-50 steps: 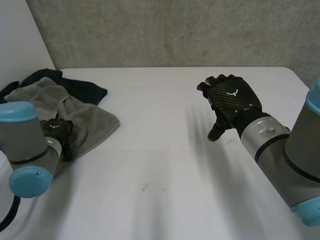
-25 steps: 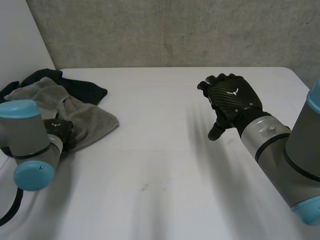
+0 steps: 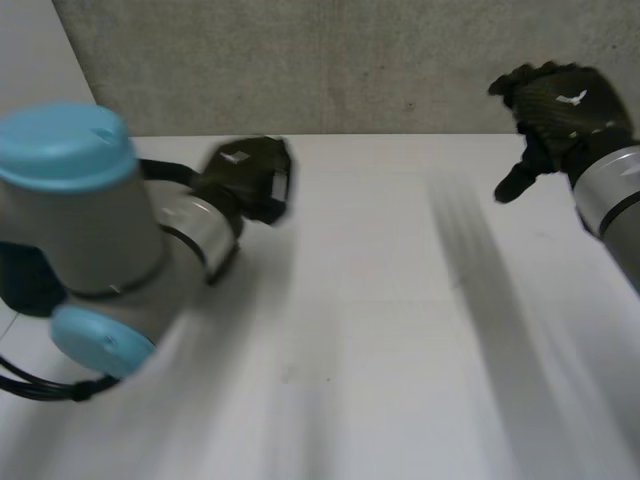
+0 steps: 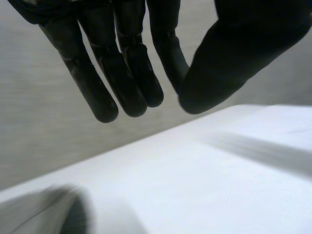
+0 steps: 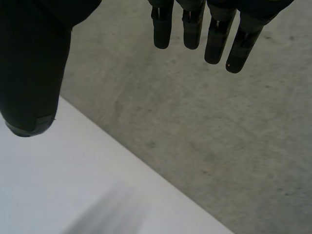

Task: Fold the laundry.

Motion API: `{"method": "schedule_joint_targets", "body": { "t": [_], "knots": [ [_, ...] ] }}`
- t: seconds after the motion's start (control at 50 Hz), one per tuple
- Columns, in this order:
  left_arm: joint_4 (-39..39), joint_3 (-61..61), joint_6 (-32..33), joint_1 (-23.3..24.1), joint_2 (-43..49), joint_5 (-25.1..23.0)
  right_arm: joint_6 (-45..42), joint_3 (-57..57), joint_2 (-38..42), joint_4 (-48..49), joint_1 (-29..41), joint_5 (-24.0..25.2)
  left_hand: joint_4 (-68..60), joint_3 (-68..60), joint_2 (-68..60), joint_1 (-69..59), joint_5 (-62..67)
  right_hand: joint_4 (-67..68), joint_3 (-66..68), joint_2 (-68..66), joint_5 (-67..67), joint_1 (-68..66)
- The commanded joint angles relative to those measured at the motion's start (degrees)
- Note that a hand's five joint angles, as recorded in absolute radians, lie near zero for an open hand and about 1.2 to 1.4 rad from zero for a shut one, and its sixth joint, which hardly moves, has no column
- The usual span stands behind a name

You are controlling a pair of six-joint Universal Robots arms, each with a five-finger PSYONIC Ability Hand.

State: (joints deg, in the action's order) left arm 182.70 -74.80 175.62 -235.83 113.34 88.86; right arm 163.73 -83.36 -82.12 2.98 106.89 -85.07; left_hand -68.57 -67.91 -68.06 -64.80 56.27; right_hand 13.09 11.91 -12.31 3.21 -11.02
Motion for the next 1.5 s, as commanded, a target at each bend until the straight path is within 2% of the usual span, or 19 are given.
{"method": "schedule_joint_targets", "body": {
  "t": [0.02, 0.06, 0.12, 0.16, 0.24, 0.3, 0.32, 0.46, 0.54, 0.62, 0.74, 0.98, 1.12, 1.18, 1.2, 1.22, 1.24, 1.36, 1.5],
  "knots": [
    [0.4, 4.7, -1.3, 10.9, 10.0, -0.3, 0.3, 0.9, -0.8, -0.9, -2.7, 2.6, -4.3, -4.9, -4.8, -8.1, 6.6, -3.1, -1.9, 2.3, -3.2, 1.0],
    [-0.3, 6.2, -1.0, 11.3, 12.2, -0.4, 0.3, 0.7, -0.8, -1.0, -2.7, 3.1, 3.7, 3.0, 3.1, -0.1, -1.4, -3.1, -1.9, 2.3, -3.2, 1.0],
    [-3.2, 6.8, 0.9, 11.8, 13.8, -0.5, 0.2, 0.4, -0.8, -1.0, -2.7, 3.3, 37.7, 37.1, 37.2, 34.0, -35.4, -3.1, -1.9, 2.3, -3.2, 1.0],
    [-5.1, 6.8, 4.1, 11.7, 13.1, 0.0, 0.1, 0.1, -0.7, -1.0, -2.6, 3.4, 54.9, 54.2, 54.4, 51.1, -52.6, -3.1, -1.9, 2.3, -3.2, 1.0],
    [-5.9, 6.3, 9.1, 10.5, 10.8, 3.0, 0.1, 0.0, -0.4, -1.3, -2.4, 3.4, 57.9, 57.2, 57.3, 54.1, -55.6, -3.1, -1.9, 2.3, -3.2, 1.0],
    [-4.9, 4.0, 12.2, 5.9, 7.5, 7.4, 0.0, -0.1, -0.2, -1.5, -2.0, 3.4, 57.7, 57.0, 57.2, 53.9, -55.4, -3.1, -1.9, 2.3, -3.2, 1.0],
    [-3.2, 2.6, 14.5, 2.5, 6.3, 8.6, 0.0, -0.1, -0.1, -1.5, -2.0, 3.4, 57.4, 56.7, 56.8, 53.6, -55.1, -3.1, -1.9, 2.3, -3.2, 1.0],
    [4.1, 1.1, 25.0, -7.4, 6.5, 8.0, -0.1, -1.0, 1.0, -1.5, -1.9, 3.5, 56.5, 55.8, 56.0, 52.7, -54.2, -3.1, -1.9, 2.3, -3.2, 1.0],
    [6.8, 2.9, 34.9, -13.6, 11.0, 2.8, -0.1, -1.5, 2.7, -1.5, -1.6, 3.6, 56.3, 55.7, 55.8, 52.6, -54.0, -3.1, -1.9, 2.3, -3.2, 1.0],
    [7.3, 6.1, 40.9, -16.8, 15.5, -3.4, -0.2, -1.5, 3.3, -1.5, -1.4, 3.6, 56.2, 55.5, 55.7, 52.4, -53.9, -3.1, -1.9, 2.3, -3.2, 1.0],
    [7.4, 11.6, 43.0, -18.8, 22.2, -10.6, -0.2, -1.7, 3.9, -1.4, -1.4, 3.7, 56.2, 55.5, 55.7, 52.4, -53.9, -3.1, -1.9, 2.3, -3.2, 1.0],
    [5.7, 25.0, 46.2, -23.0, 34.5, -11.6, -0.2, -1.7, 5.5, -1.4, -1.4, 3.7, 47.6, 46.9, 47.1, 43.8, -45.3, -3.1, -1.9, 2.3, -3.2, 1.0],
    [3.2, 30.4, 47.8, -23.6, 39.2, -11.6, -0.7, -1.6, 5.9, -1.3, -1.5, 3.7, 33.8, 33.2, 33.3, 30.1, -31.5, -3.1, -1.9, 2.3, -3.2, 1.0],
    [-0.2, 33.0, 47.9, -23.6, 40.5, -12.1, -1.7, -1.6, 6.1, -1.3, -1.6, 3.7, 20.2, 19.6, 19.7, 16.5, -17.9, -3.1, -1.9, 2.3, -3.2, 1.0],
    [-1.3, 33.8, 47.9, -23.6, 40.9, -12.1, -1.8, -1.5, 6.1, -1.3, -1.6, 3.6, 11.5, 10.9, 11.0, 7.7, -9.2, -3.1, -1.9, 2.3, -3.2, 1.0],
    [-2.6, 35.1, 47.9, -23.4, 41.3, -12.0, -2.3, -1.5, 6.1, -1.3, -1.7, 3.6, -5.7, -6.4, -6.2, -9.5, 8.0, -3.1, -1.9, 2.3, -3.2, 1.0],
    [-3.0, 35.6, 47.9, -23.4, 41.5, -11.8, -2.4, -1.5, 6.1, -1.3, -1.8, 3.6, -11.4, -12.0, -11.9, -15.1, 13.7, -3.1, -1.9, 2.3, -3.2, 1.0],
    [-3.3, 36.5, 47.6, -21.6, 40.8, -8.0, -2.6, -1.1, 6.1, -1.4, -2.1, 3.6, -11.4, -12.1, -11.9, -15.2, 13.7, -3.1, -1.9, 2.3, -3.2, 1.0],
    [-3.3, 33.2, 42.4, -12.9, 30.5, -3.6, -2.6, 0.1, 5.7, -1.5, -2.2, 3.6, -11.4, -12.1, -11.9, -15.2, 13.7, -3.1, -1.9, 2.3, -3.2, 1.0]
  ]
}}
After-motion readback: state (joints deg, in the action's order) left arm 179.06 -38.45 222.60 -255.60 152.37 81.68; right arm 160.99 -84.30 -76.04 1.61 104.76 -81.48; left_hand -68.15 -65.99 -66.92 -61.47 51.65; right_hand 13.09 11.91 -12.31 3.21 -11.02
